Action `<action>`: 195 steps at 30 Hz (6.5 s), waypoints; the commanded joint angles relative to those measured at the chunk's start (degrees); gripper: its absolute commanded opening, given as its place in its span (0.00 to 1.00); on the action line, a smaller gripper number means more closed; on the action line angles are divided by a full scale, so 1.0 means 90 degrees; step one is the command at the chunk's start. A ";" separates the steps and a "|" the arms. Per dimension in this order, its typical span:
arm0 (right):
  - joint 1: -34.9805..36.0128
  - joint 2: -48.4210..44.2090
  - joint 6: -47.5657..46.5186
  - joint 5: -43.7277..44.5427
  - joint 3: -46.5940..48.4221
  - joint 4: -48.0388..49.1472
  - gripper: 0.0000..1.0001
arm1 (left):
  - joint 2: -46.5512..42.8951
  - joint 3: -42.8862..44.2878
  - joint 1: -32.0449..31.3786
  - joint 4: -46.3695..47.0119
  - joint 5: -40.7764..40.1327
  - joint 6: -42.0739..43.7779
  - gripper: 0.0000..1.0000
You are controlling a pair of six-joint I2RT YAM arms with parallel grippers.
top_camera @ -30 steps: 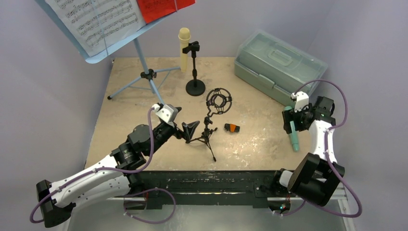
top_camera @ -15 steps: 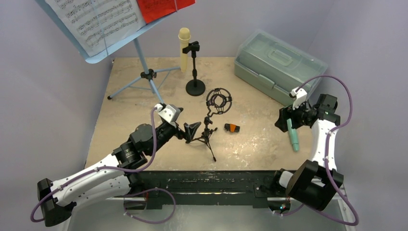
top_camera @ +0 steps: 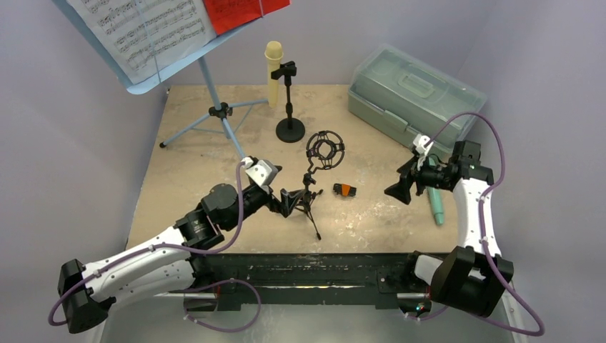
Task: Pack up the instrument practice props
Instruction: Place the microphone at the center of the board, then pick up the microphone stand at the center of the board, then unscrew the knob on the microphone stand.
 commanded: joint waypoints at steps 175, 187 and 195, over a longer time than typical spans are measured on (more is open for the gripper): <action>0.3744 0.0441 0.8883 -0.0603 -0.0738 0.5947 0.96 | 0.2618 -0.0231 -0.0036 0.4843 -0.1488 -0.2904 0.00; 0.4322 0.0785 0.9307 -0.0526 -0.0678 0.6396 0.75 | 0.2812 0.0049 -0.0046 0.4641 -0.1596 -0.3073 0.00; 0.4350 0.1000 0.9300 -0.0245 -0.0580 0.6394 0.68 | 0.2839 0.0124 -0.0056 0.4674 -0.1426 -0.3089 0.00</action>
